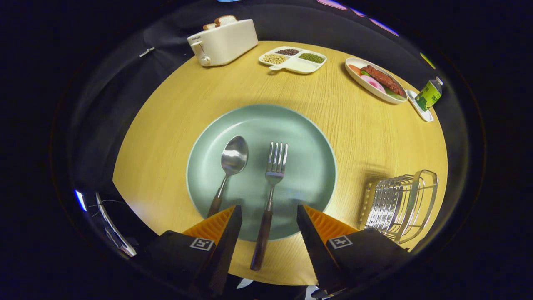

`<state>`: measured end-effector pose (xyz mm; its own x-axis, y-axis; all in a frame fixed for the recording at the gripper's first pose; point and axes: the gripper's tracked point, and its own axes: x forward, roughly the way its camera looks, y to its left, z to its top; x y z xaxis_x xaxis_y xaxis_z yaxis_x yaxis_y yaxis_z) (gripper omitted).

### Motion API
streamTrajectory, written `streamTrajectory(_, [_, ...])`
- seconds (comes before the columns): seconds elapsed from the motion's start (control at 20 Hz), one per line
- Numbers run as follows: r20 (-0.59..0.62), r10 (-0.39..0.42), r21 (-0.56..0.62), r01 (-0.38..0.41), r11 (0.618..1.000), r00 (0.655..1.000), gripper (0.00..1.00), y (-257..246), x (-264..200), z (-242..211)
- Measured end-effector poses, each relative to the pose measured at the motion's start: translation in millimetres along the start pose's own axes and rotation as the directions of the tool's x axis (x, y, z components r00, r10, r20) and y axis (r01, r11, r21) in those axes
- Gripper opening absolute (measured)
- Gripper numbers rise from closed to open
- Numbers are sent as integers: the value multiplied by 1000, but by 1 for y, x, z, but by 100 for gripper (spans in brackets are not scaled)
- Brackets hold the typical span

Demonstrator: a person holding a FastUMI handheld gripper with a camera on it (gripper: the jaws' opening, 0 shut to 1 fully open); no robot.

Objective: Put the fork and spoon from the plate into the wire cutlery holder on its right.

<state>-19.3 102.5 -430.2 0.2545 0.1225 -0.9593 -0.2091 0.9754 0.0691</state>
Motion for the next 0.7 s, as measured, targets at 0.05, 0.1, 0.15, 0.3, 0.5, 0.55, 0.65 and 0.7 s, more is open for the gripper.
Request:
streamTrajectory(0.05, [-23,-4,0,4,1000,1000,84,-1,3,-2])
streamTrajectory(0.1, [-46,-4,3,4,1000,999,78,-1,6,-3])
streamTrajectory(0.15, [-71,-4,8,5,1000,997,76,0,9,-5])
streamTrajectory(0.3, [-156,-29,55,38,998,987,62,-6,16,-10])
streamTrajectory(0.5, [-211,-24,133,53,990,977,44,-11,18,-8])
streamTrajectory(0.55, [-218,-40,130,70,989,975,37,-18,20,-9])
streamTrajectory(0.65, [-216,-34,152,68,986,976,18,-18,19,-8])
streamTrajectory(0.7, [-221,-37,161,74,984,975,13,-20,20,-7])
